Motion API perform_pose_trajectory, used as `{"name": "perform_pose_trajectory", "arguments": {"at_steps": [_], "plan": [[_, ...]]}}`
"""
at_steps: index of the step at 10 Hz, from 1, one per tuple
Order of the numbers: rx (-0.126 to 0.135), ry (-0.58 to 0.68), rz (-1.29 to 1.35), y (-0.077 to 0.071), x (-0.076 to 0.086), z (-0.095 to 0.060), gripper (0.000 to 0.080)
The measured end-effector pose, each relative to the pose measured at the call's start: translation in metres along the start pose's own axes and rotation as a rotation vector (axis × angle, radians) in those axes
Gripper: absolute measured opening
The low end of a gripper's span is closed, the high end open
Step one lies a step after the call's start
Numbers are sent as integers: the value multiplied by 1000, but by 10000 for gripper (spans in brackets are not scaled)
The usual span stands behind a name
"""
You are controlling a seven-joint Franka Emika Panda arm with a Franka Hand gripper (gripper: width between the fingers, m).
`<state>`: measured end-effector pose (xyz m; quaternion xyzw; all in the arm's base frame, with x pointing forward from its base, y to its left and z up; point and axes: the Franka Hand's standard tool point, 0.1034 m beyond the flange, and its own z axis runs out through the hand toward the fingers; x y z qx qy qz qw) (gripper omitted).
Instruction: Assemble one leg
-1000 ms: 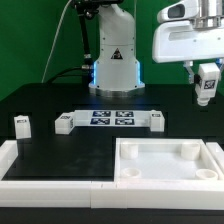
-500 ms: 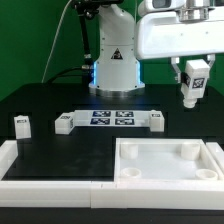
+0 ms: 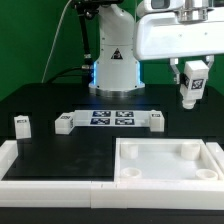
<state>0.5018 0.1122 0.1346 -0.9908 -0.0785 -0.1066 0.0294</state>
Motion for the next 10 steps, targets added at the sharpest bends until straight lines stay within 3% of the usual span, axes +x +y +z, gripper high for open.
{"name": "perform_pose_trajectory", "arguments": {"at_steps": [4,5,7,8,10], "plan": [[15,29,72,31,53,21,290],[18,40,72,32,64,27,290],[34,59,37,11,98,42,290],[39,72,34,9,113,41,290],[42,73,40,10,115,44,290]]}}
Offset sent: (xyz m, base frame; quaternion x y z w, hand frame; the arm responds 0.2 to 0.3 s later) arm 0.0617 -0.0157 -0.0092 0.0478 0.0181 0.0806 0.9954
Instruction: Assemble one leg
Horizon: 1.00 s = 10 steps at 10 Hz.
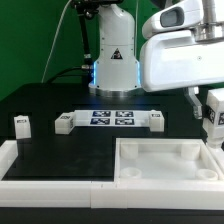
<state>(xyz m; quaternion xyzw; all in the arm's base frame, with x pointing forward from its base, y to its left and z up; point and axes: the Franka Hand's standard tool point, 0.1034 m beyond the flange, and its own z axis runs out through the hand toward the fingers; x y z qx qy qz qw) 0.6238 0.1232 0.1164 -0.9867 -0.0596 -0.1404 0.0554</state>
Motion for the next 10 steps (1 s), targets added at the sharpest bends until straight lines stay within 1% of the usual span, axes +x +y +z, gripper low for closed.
{"name": "perform_pose_trajectory", "arguments": {"at_steps": [2,3,4,5,6,8,10], "plan": [[-3,38,0,1,2,0,290],[-3,35,0,1,2,0,290],[-6,87,1,2,7,-2,290],[-13,174,1,4,6,-1,290],[-15,165,0,5,0,2,290],[-24,164,-8,16,3,4,290],[-29,161,-3,21,4,8,290]]}}
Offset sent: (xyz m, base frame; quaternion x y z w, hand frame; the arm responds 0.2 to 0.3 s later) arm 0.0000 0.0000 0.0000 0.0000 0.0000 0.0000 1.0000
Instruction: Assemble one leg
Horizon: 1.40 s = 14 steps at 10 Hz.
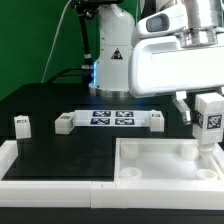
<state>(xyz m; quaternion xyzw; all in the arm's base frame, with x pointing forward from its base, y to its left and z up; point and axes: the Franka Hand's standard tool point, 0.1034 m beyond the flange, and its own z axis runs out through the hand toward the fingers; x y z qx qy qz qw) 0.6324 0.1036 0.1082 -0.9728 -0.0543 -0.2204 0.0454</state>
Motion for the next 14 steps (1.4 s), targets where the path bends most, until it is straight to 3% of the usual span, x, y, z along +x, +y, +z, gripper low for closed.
{"name": "perform_pose_trajectory", "arguments": {"at_steps": [5,10,14], "plan": [[3,-25,1,-2,-13,27,290],[7,-45,-1,-7,-23,39,290],[5,-4,-3,-7,-22,41,291]]}}
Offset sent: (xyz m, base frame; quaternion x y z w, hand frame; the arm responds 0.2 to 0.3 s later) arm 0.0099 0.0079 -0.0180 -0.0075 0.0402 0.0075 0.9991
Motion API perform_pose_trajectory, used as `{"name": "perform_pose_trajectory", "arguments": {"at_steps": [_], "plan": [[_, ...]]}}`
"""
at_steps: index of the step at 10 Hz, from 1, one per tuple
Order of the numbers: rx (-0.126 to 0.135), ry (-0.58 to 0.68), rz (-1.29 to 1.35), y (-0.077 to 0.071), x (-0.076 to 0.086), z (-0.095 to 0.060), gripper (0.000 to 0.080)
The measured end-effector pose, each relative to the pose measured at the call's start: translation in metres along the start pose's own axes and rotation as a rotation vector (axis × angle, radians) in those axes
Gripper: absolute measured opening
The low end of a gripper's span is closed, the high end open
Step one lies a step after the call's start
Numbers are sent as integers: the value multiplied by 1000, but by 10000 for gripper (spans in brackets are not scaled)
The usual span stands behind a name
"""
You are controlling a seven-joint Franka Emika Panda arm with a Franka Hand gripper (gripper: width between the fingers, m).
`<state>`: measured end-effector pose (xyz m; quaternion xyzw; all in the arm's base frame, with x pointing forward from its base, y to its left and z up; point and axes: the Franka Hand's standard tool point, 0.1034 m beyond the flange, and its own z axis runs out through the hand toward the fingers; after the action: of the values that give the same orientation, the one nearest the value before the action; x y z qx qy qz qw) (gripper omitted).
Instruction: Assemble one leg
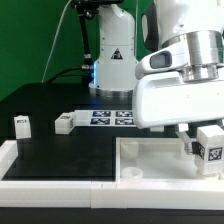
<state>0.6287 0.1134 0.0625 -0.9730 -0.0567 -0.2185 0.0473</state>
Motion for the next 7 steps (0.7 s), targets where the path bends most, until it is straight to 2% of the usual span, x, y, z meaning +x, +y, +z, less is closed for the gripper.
{"name": "perform_pose_trajectory", "arguments": {"at_steps": [1,3,4,7], "plan": [[0,0,0,0,0,0,291],[0,0,0,0,0,0,603],[0,0,0,0,0,0,635],[0,0,0,0,0,0,649]]}}
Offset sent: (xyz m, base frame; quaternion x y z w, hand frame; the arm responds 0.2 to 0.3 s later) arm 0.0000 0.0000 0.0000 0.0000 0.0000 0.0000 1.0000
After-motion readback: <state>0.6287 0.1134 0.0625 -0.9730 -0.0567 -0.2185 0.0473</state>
